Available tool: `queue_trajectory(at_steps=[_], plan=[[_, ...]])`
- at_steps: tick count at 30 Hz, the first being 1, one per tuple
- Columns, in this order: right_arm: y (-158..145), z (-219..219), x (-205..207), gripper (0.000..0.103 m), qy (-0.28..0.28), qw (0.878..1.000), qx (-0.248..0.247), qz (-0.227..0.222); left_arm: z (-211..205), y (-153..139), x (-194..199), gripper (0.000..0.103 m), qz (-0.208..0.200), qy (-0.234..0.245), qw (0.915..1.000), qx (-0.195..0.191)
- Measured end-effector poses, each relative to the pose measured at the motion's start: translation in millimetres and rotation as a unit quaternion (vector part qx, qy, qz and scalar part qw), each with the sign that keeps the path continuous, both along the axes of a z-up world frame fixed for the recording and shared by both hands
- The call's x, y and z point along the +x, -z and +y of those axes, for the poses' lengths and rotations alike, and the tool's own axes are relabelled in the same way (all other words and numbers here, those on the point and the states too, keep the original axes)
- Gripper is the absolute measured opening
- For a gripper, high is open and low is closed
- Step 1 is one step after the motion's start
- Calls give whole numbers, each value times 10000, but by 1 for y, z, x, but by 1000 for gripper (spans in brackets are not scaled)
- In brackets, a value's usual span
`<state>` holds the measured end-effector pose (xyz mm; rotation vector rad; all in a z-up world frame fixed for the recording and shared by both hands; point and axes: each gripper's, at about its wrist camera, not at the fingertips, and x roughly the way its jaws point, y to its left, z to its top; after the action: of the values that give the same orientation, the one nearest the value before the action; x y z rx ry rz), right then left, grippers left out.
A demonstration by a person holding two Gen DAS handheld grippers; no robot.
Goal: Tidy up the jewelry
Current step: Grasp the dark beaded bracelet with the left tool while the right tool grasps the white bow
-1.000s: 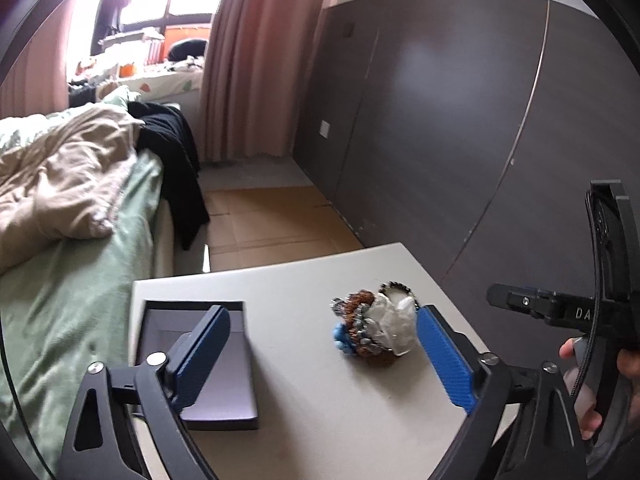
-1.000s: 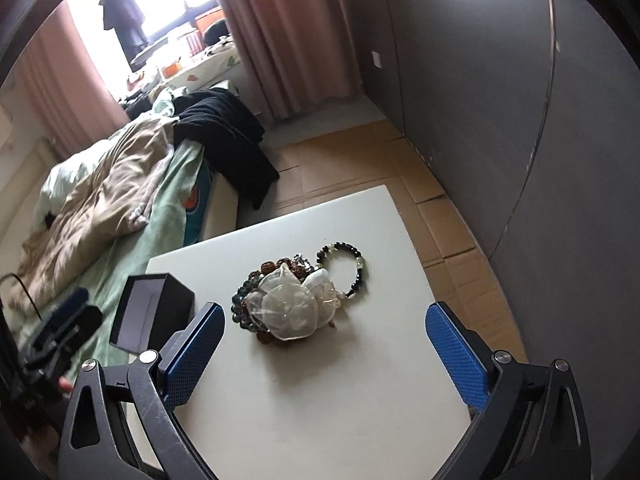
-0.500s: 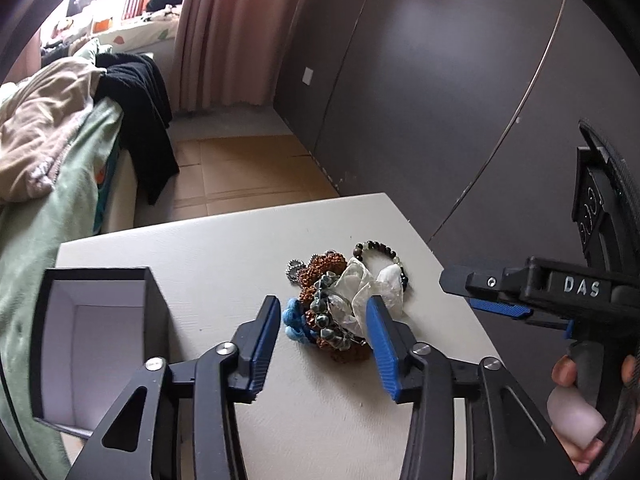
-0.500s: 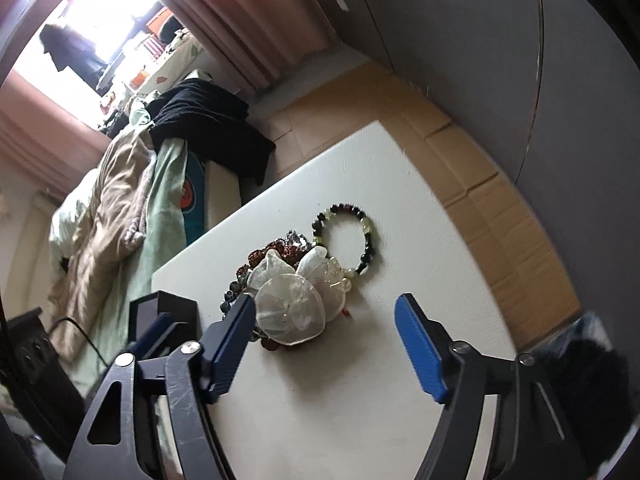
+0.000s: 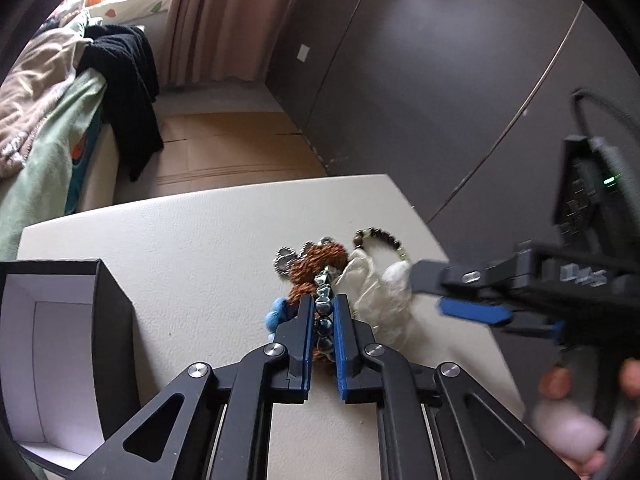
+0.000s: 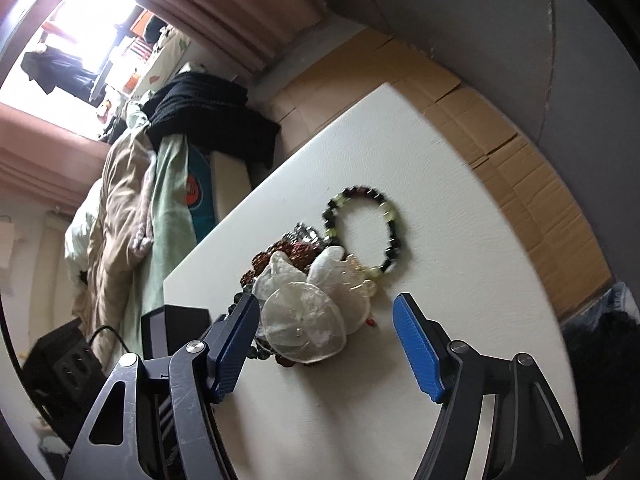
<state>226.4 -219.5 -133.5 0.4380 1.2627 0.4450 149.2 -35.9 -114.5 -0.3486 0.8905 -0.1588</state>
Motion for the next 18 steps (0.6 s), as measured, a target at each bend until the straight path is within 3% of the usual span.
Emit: queue_trajectory(at_steps=[5, 8, 12, 18], plan=[[14, 14, 6, 68, -60, 9997, 22, 245, 8, -1, 1, 9, 69, -39, 9995, -301], [21, 19, 6, 49, -130, 9991, 118, 388, 10, -1, 0, 9, 97, -66, 9992, -378], [25, 22, 4, 5, -85, 9992, 86, 374, 12, -7, -6, 9, -4, -105, 9992, -390], [1, 12, -4, 3, 30, 9993, 323, -168, 22, -23, -19, 8, -169, -273, 9980, -549]])
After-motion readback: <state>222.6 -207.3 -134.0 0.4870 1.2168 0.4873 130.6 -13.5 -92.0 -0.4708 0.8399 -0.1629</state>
